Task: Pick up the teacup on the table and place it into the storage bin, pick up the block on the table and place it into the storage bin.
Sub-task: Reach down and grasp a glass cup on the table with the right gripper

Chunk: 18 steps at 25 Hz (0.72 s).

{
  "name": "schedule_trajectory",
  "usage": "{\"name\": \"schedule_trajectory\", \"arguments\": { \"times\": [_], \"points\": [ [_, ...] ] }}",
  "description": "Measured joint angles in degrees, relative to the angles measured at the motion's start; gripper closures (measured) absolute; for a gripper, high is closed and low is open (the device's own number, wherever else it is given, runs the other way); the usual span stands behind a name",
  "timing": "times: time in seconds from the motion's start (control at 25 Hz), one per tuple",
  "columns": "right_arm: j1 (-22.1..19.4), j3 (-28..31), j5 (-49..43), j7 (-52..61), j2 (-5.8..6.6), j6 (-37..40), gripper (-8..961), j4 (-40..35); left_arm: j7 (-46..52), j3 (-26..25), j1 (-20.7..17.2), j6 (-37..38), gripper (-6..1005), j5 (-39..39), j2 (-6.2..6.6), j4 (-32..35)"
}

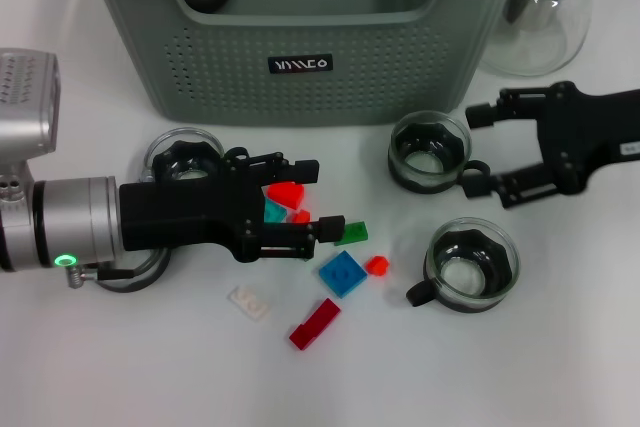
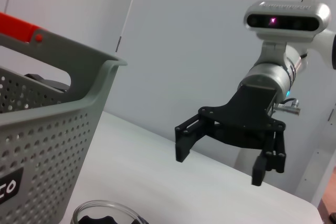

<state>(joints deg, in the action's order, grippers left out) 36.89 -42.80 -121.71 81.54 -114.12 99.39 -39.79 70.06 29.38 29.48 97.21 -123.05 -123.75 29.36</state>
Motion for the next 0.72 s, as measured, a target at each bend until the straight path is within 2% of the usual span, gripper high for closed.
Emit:
{"name": "schedule_trajectory", "arguments": {
  "times": [0.16,0.4,0.72],
  "points": [
    [0.2,-1.2,-3.4,1.6,0.02,5.5,9,-6.3,0.0,0.0,-0.1,-0.5,153,0.0,-0.13,0.0],
    [1.9,-6.4,-11.0,7.4,-0.96,11.4,10,-14.5,0.0,0.1,0.1,-1.7,153,0.0,-0.26,-1.6],
    [3.1,-14.2,-20.2,10.6,-4.41,12.5,10,-21.9,0.0,-0.4,-0.2,-3.7,154,0.4,-0.35,-3.7]
  ]
}}
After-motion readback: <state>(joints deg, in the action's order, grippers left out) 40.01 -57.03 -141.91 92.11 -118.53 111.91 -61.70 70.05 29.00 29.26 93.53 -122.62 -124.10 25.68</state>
